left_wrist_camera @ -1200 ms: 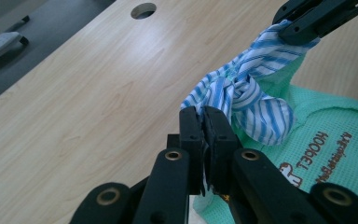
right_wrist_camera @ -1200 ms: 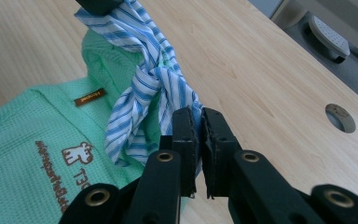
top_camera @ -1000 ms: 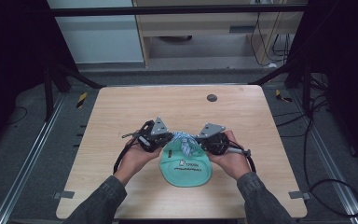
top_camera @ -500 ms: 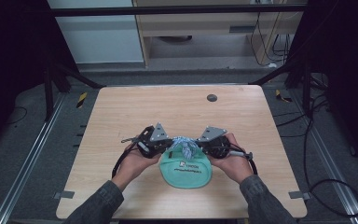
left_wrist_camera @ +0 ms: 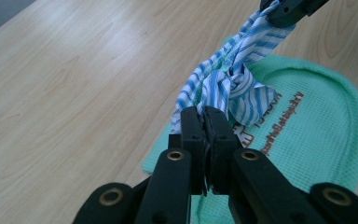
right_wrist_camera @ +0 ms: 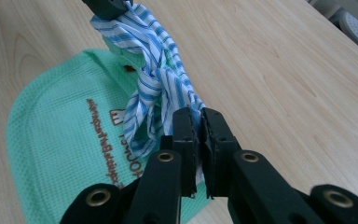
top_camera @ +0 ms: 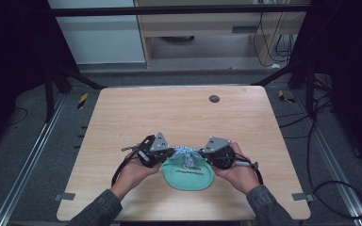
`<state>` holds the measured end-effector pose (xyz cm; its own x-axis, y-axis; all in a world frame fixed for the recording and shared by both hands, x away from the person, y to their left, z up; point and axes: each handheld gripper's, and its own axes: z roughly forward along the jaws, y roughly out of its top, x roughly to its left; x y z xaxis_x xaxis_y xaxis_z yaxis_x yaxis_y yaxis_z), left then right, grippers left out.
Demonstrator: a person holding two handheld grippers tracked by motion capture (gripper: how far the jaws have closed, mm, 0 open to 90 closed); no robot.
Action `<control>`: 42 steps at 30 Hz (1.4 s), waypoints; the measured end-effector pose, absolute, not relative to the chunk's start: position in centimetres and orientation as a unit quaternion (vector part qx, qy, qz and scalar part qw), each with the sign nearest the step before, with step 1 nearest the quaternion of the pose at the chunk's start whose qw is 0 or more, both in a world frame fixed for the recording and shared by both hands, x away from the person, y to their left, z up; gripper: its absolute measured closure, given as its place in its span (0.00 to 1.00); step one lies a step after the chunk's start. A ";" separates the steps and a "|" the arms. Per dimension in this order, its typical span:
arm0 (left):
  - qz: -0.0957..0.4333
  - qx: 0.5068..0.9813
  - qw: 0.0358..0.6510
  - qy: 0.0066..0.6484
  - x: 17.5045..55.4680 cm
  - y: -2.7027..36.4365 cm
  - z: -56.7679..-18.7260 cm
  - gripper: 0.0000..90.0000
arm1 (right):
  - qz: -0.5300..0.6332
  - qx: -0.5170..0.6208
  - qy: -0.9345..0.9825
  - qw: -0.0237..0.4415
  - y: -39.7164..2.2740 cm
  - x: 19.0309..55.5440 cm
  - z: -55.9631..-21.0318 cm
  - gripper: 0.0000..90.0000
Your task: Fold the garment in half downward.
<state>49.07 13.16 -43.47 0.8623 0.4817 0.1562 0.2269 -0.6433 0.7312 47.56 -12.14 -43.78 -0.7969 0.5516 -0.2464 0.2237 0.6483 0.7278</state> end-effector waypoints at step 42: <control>0.131 0.910 0.355 0.171 45.5 13.6 -47.4 0.97 | 0.351 0.206 0.893 0.192 -12.3 43.7 -47.1 0.94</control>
<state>45.53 13.62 -47.36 0.9071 0.4045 0.1167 0.2184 -0.6892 0.6909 43.66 -12.33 -47.06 -0.8411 0.5031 -0.1984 0.2337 0.6689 0.7057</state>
